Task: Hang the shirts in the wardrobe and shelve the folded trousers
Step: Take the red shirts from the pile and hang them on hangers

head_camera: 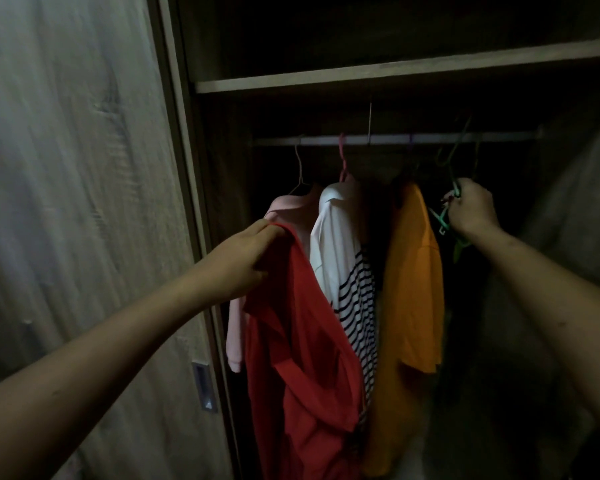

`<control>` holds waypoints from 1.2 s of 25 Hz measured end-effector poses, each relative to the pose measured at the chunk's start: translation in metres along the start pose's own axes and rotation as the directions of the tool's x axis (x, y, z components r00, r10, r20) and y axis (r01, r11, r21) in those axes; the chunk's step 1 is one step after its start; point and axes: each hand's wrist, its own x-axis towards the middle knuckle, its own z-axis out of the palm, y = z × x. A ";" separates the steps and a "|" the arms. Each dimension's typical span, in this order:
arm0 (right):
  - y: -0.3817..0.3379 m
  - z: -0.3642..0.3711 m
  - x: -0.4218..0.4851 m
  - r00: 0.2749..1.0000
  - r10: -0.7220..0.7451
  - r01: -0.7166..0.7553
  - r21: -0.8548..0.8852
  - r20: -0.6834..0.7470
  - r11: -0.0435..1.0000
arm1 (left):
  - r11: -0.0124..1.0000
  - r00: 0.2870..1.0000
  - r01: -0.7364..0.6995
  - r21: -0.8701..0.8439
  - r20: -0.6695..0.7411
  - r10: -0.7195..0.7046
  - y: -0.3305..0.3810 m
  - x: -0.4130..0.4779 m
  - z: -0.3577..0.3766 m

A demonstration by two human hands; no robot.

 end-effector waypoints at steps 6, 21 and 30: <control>0.019 -0.007 -0.072 0.995 -0.053 0.072 0.223 -0.088 0.972 | 0.997 1.000 0.005 -0.075 0.017 -0.003 0.008 -0.003 0.016; -0.068 -0.028 -0.193 0.996 -0.069 -0.051 0.994 0.058 0.095 | 0.884 0.986 0.114 -0.453 0.158 -0.046 0.020 0.017 0.029; 0.027 0.011 -0.208 0.843 -0.300 -0.183 0.762 0.447 0.622 | 0.591 0.946 0.324 -0.738 0.255 -0.201 -0.014 0.005 0.006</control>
